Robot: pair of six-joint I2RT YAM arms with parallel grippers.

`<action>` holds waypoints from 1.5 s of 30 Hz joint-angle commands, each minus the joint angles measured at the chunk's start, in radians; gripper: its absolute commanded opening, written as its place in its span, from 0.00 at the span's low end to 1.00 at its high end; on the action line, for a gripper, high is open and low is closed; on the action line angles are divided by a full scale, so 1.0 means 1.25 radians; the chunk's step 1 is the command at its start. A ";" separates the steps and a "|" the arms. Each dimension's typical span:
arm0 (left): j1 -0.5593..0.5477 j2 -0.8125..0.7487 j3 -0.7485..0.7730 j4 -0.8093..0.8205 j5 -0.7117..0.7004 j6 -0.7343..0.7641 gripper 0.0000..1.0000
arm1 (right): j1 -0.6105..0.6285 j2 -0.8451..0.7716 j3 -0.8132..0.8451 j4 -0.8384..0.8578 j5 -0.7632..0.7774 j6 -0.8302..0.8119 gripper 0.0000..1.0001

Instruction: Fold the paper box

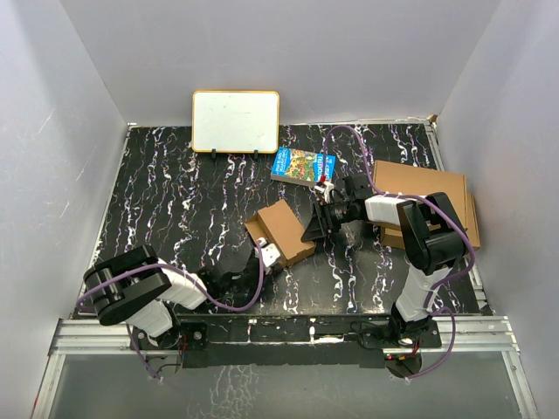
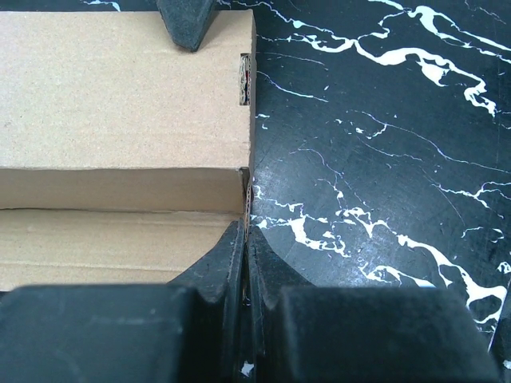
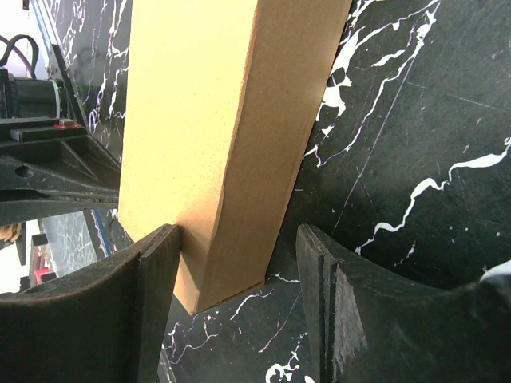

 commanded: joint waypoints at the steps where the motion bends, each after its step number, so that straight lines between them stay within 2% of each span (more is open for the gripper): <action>1: 0.003 0.006 -0.019 0.025 0.002 -0.019 0.00 | -0.004 0.027 0.010 0.011 0.118 -0.040 0.61; 17: 0.008 0.007 -0.007 0.019 -0.006 -0.049 0.00 | -0.002 0.027 0.011 0.011 0.117 -0.040 0.61; 45: 0.010 -0.087 0.183 -0.335 -0.051 -0.094 0.00 | 0.007 0.034 0.013 0.006 0.118 -0.046 0.61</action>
